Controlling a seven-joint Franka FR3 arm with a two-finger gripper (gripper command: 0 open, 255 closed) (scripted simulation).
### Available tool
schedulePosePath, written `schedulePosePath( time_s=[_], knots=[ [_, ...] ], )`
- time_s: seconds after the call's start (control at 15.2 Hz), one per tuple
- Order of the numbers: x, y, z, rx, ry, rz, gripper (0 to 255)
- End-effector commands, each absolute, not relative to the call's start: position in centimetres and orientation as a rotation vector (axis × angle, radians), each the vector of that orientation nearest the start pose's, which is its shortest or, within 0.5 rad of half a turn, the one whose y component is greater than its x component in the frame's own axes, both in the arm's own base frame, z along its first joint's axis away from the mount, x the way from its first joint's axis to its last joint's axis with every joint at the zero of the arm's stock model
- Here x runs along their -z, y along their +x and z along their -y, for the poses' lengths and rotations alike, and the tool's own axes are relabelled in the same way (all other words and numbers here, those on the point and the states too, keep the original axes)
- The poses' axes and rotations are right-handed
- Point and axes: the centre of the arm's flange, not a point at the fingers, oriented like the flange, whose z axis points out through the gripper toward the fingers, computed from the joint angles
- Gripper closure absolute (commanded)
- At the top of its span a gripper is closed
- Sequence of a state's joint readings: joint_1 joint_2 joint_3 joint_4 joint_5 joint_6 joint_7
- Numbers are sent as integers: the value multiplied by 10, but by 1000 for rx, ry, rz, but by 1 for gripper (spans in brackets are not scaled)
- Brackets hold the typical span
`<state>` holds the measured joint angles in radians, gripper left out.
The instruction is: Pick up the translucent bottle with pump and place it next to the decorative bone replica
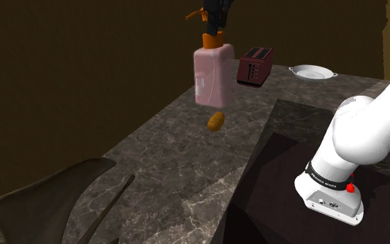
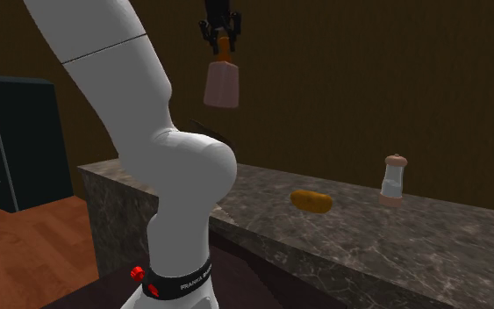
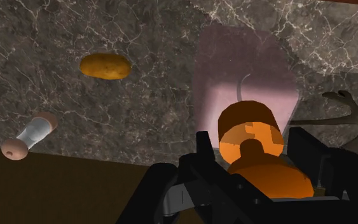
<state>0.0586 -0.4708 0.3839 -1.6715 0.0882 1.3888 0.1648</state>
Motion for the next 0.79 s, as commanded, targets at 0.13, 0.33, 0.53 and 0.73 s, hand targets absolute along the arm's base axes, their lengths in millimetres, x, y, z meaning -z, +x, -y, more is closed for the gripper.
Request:
schedulePosePath(
  time_s=[0.13, 0.33, 0.53, 0.73],
  knots=[
    [-756, 314, -280, 275, -3137, 433, 255],
    [-756, 315, -320, 275, -3137, 433, 255],
    [-756, 316, -360, 275, -3137, 433, 255],
    [-756, 317, -399, 275, -3137, 433, 255]
  ],
)
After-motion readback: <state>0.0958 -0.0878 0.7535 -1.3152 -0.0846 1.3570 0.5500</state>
